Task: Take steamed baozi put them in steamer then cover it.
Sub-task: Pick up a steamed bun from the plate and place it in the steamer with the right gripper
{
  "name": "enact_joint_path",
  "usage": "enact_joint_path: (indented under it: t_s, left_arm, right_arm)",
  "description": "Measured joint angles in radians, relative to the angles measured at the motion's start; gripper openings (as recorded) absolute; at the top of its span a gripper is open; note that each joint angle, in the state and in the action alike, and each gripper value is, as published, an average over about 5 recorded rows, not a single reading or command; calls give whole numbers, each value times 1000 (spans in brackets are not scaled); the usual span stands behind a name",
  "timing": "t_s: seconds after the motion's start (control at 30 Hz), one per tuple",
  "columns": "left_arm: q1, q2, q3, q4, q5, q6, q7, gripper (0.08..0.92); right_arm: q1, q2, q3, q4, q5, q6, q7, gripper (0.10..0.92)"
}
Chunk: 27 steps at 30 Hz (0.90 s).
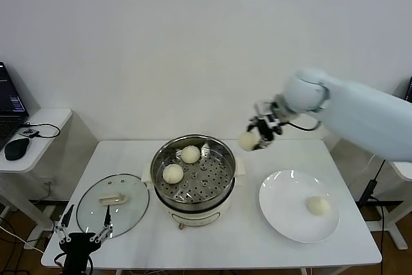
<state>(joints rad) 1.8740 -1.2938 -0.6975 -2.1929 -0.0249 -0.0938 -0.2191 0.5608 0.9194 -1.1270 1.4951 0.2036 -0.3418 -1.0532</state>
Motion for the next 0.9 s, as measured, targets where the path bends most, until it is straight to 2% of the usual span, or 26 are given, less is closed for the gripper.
enact_joint_path:
  t_s: [0.43, 0.9]
  left_arm:
    - [6, -16, -20, -19, -7, -1, -3, 823]
    - [4, -22, -19, -13, -9, -5, -7, 823]
  right_arm:
    - [-2, 247, -121, -64, -75, 226, 23, 594]
    - [-26, 333, -193, -73, -191, 458, 8, 594]
